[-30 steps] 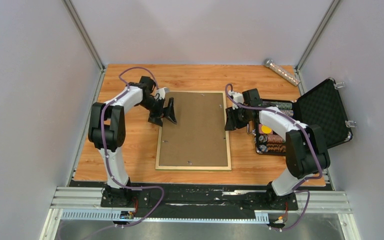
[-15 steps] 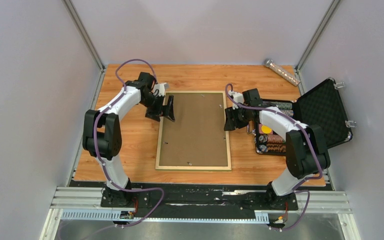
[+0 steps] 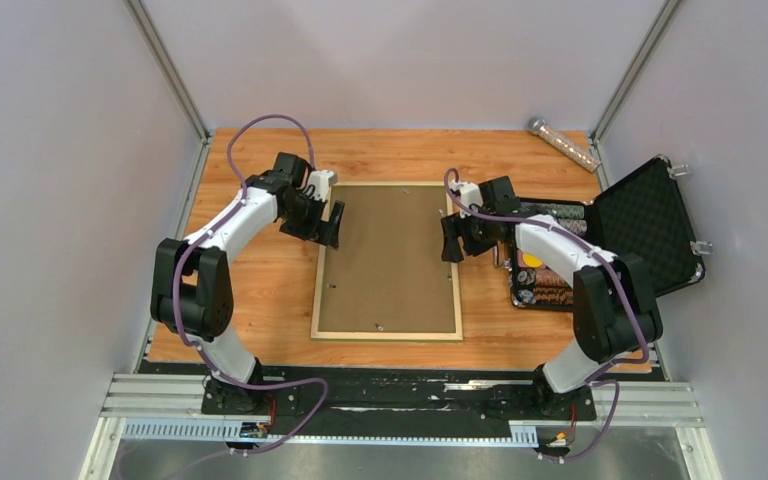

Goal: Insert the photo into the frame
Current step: Place the photo frame item in the photo frame, then install the photo frame at the center of the board.

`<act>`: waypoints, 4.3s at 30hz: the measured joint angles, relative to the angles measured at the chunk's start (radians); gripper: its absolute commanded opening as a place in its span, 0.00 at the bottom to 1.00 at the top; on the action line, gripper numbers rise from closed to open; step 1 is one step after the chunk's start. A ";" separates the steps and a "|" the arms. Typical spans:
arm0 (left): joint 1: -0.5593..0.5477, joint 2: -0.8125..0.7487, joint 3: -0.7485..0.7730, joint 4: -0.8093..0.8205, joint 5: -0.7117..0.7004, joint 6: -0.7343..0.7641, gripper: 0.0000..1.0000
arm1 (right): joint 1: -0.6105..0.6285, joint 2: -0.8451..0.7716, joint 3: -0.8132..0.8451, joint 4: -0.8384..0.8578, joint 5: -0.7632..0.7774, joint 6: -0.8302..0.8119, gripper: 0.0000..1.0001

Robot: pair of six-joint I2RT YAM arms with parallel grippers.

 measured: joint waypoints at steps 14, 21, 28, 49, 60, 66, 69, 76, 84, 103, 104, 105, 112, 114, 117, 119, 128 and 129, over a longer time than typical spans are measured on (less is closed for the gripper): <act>-0.006 0.085 -0.047 0.140 -0.117 0.025 0.71 | 0.055 0.000 -0.060 0.006 0.079 -0.015 0.68; -0.006 0.181 -0.003 0.155 -0.111 0.012 0.56 | 0.055 0.000 -0.074 0.010 0.083 -0.019 0.68; -0.006 0.216 0.022 0.166 -0.099 -0.007 0.36 | 0.055 0.000 -0.085 0.016 0.089 -0.019 0.67; -0.003 0.251 0.065 0.133 -0.114 -0.115 0.01 | 0.041 0.009 -0.102 0.017 0.090 -0.044 0.68; -0.003 0.251 0.065 0.133 -0.115 -0.122 0.00 | 0.040 0.050 -0.101 0.019 0.090 -0.056 0.62; -0.003 0.251 0.065 0.133 -0.114 -0.122 0.00 | 0.038 0.060 -0.095 0.018 0.085 -0.055 0.52; -0.003 0.251 0.065 0.133 -0.114 -0.122 0.00 | 0.038 0.066 -0.090 0.015 0.077 -0.055 0.46; -0.003 0.251 0.065 0.133 -0.114 -0.122 0.00 | 0.042 0.071 -0.082 0.005 0.049 -0.045 0.33; -0.003 0.253 0.065 0.139 -0.110 -0.122 0.00 | 0.042 0.083 -0.060 -0.017 0.057 -0.040 0.20; -0.002 0.253 0.063 0.146 -0.102 -0.122 0.00 | 0.007 0.131 0.047 -0.039 0.063 -0.062 0.49; -0.002 0.253 0.063 0.146 -0.102 -0.122 0.00 | 0.005 0.133 0.052 -0.039 0.063 -0.062 0.49; -0.002 0.253 0.062 0.147 -0.101 -0.122 0.00 | 0.003 0.133 0.054 -0.039 0.063 -0.062 0.49; -0.002 0.253 0.062 0.147 -0.101 -0.122 0.00 | 0.001 0.131 0.046 -0.053 0.058 -0.070 0.49; -0.002 0.253 0.062 0.148 -0.101 -0.122 0.00 | 0.001 0.129 0.031 -0.054 0.053 -0.074 0.49; -0.002 0.253 0.062 0.148 -0.101 -0.122 0.00 | 0.001 0.125 0.010 -0.063 0.049 -0.078 0.49; -0.002 0.253 0.062 0.148 -0.101 -0.122 0.00 | 0.001 0.120 0.003 -0.061 0.045 -0.078 0.48; -0.002 0.253 0.062 0.147 -0.101 -0.122 0.00 | 0.004 0.102 -0.022 -0.047 0.041 -0.079 0.47; -0.002 0.253 0.062 0.147 -0.101 -0.122 0.00 | 0.004 0.101 -0.026 -0.043 0.040 -0.079 0.46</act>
